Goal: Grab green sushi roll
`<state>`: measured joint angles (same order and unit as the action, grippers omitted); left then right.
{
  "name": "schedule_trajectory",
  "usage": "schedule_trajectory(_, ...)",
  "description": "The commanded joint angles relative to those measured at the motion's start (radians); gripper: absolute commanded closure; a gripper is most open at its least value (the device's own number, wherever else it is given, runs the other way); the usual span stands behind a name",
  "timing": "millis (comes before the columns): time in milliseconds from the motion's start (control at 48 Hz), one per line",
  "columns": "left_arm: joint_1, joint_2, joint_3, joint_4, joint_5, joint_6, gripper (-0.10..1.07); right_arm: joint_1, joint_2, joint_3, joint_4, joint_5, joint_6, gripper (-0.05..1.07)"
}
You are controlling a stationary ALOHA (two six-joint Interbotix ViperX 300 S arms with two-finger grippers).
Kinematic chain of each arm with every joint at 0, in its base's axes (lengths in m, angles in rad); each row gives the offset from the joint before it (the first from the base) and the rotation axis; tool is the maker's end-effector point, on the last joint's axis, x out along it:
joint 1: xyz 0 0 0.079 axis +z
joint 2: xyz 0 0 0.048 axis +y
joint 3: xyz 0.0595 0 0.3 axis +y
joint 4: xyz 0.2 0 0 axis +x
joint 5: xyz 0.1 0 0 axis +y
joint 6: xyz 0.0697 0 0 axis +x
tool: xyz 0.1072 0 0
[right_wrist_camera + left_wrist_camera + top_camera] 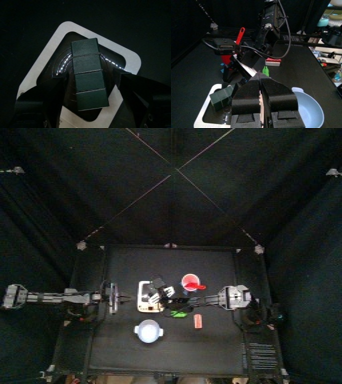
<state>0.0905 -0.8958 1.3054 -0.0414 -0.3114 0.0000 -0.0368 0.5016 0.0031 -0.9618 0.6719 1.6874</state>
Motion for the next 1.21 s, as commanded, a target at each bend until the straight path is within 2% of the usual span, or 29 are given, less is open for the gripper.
schedule_trajectory(0,0.002,0.003,-0.012,-0.002,-0.009,0.002,0.65,-0.006,-0.020,-0.025,-0.002,-0.002,-0.002,0.05)
schedule_trajectory(1188,0.006,0.003,-0.011,0.000,-0.009,0.002,0.65,-0.006,-0.017,-0.025,0.012,-0.002,-0.003,0.05)
